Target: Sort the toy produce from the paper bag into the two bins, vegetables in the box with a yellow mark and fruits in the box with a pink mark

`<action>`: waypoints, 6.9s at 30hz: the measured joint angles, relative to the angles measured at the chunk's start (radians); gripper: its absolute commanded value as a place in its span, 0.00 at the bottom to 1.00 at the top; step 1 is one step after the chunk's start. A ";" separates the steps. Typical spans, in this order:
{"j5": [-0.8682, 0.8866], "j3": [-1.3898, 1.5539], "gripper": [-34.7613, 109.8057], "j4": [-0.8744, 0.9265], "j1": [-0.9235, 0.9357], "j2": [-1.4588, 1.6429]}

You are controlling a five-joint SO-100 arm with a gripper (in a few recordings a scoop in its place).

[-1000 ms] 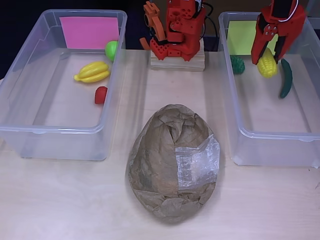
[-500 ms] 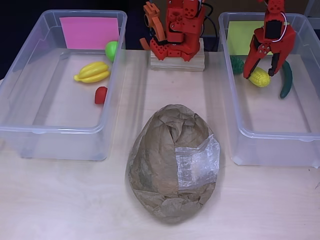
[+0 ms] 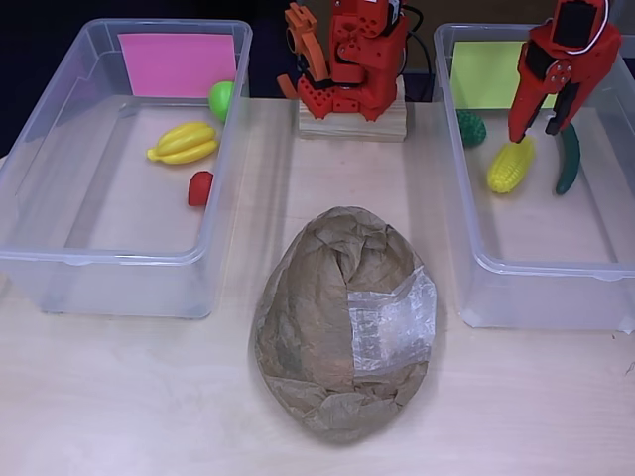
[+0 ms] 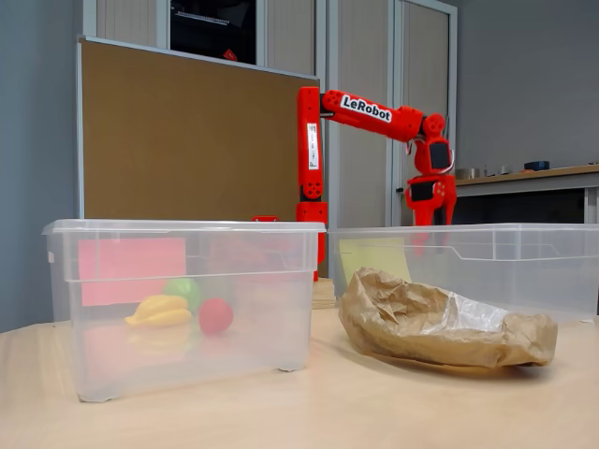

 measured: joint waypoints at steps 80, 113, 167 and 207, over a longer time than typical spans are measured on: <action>-1.775 1.359 0.24 -0.518 1.031 1.523; -2.002 1.359 0.24 -0.133 1.019 1.678; -2.002 1.359 0.24 -0.133 1.019 1.678; -2.002 1.359 0.24 -0.133 1.019 1.680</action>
